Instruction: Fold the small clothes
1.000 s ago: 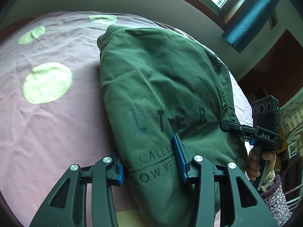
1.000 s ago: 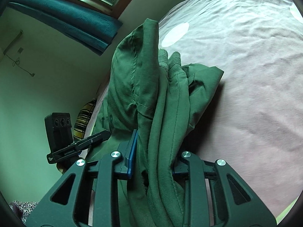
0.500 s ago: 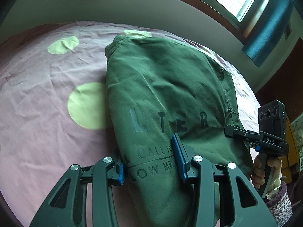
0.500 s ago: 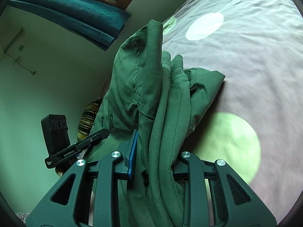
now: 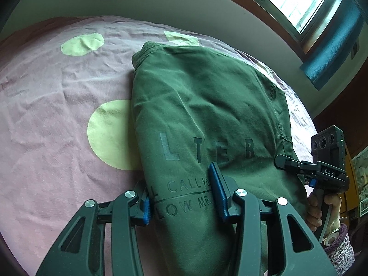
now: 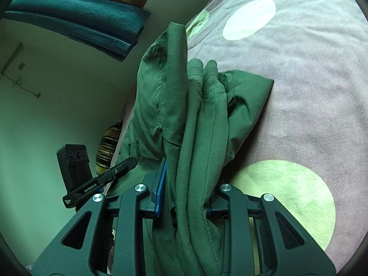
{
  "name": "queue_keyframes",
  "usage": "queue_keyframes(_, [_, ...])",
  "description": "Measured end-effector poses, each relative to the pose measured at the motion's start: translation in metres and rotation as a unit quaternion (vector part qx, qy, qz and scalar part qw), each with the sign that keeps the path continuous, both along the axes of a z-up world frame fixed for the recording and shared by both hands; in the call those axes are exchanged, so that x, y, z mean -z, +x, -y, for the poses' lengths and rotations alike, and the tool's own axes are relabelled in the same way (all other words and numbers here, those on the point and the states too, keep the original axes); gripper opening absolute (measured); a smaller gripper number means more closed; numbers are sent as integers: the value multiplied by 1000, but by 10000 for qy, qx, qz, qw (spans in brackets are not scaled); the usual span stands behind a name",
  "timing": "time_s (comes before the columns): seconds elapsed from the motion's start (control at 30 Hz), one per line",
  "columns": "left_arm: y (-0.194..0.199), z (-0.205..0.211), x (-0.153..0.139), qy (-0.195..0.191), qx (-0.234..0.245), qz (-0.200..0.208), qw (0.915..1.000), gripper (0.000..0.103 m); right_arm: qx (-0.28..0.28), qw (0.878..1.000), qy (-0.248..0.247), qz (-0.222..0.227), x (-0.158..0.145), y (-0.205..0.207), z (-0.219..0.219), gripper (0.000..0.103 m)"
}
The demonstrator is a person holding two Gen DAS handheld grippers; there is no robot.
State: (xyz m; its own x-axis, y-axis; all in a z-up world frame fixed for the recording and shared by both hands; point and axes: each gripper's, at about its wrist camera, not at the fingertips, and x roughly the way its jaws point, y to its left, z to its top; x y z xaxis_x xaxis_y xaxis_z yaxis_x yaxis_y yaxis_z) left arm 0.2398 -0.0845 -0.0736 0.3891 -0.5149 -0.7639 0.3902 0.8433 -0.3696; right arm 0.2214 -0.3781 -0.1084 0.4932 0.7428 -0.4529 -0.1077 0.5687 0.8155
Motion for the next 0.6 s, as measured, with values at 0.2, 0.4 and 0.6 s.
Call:
queue_keyframes(0.2, [-2, -2, 1, -64, 2, 11, 10000, 45, 7, 10000, 71, -25, 2, 2, 0, 29])
queue_keyframes(0.4, [-14, -14, -5, -179, 24, 127, 9998, 63, 92, 9998, 72, -186, -4, -9, 8, 63])
queue_keyframes(0.6, [-52, -44, -10, -591, 91, 48, 9982, 82, 345, 9992, -155, -111, -21, -61, 22, 77])
